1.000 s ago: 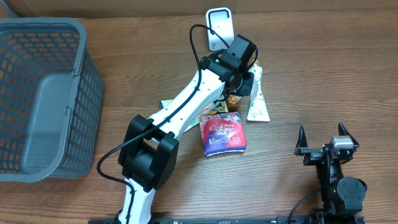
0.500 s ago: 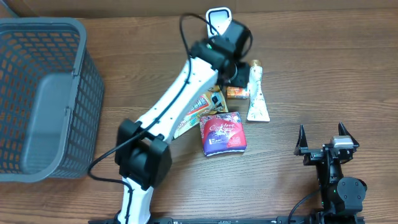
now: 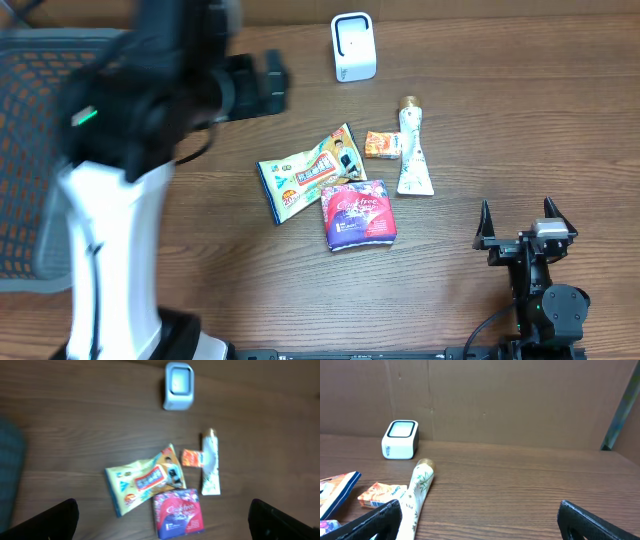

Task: Scan the item barcode
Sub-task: 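Place the Kleenex pack beside the white tube and raise the left arm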

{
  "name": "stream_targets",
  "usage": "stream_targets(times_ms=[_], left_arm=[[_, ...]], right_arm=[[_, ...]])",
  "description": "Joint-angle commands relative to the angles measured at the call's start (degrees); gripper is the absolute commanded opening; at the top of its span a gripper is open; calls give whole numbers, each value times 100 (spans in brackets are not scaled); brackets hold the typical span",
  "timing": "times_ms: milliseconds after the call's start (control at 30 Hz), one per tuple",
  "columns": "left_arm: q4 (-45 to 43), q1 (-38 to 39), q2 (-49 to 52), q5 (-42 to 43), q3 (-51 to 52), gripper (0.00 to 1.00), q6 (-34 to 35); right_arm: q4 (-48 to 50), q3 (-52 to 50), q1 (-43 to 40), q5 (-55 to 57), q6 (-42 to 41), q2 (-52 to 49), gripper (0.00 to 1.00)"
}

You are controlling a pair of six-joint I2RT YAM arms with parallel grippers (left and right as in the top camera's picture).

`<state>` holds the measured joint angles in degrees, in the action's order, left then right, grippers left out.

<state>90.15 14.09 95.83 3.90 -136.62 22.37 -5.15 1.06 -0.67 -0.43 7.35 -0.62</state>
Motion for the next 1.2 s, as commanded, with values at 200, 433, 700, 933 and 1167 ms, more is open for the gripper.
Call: stream_targets(times_ms=[200, 433, 700, 933, 1167], left_arm=[[667, -933, -334, -879, -37, 100, -57], [664, -929, -326, -879, -37, 100, -55], [664, -929, -326, -881, -37, 100, -55], [664, -929, -326, -881, -37, 100, -55], [664, -929, -326, -881, -37, 100, -55]], right_arm=[[35, -59, 28, 37, 0, 44, 100], [33, -59, 28, 37, 0, 44, 100], [35, -59, 28, 37, 0, 44, 100], [35, -59, 28, 37, 0, 44, 100], [55, -59, 28, 37, 2, 44, 100]])
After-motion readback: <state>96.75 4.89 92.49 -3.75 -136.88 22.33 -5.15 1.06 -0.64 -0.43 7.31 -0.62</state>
